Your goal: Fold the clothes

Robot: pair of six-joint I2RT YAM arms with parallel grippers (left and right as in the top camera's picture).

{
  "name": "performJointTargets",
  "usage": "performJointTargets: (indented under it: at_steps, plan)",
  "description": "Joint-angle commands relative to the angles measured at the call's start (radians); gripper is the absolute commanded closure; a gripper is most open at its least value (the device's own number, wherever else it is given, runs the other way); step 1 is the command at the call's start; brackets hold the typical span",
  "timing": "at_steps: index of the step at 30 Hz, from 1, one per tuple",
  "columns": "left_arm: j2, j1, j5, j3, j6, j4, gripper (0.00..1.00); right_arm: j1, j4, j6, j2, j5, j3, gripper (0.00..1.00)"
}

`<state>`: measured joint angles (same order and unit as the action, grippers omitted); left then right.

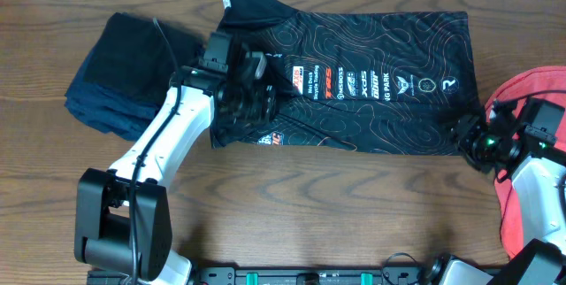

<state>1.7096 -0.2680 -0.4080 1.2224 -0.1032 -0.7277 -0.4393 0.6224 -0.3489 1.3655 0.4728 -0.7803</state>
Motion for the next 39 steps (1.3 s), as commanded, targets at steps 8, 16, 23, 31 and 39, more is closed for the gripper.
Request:
performJointTargets:
  at_steps: [8,16,23,31,39]
  plan:
    - [0.005,0.116,0.372,-0.036,0.0,-0.156,0.24,-0.077,0.176,0.018,-0.011,-0.215,-0.009,0.41]
    - [0.06,0.198,0.261,-0.106,0.021,-0.077,0.36,-0.079,0.176,0.123,-0.011,-0.133,-0.008,0.41]
    - [0.129,0.2,0.209,-0.106,0.024,-0.033,0.46,-0.079,0.13,0.125,-0.011,-0.124,-0.008,0.4]
    - [0.189,0.201,0.22,-0.105,0.027,-0.034,0.94,-0.079,0.091,0.125,-0.011,-0.126,-0.008,0.39]
    - [0.147,0.213,0.375,-0.018,0.054,-0.144,0.94,-0.079,0.082,0.083,0.08,-0.156,-0.008,0.49]
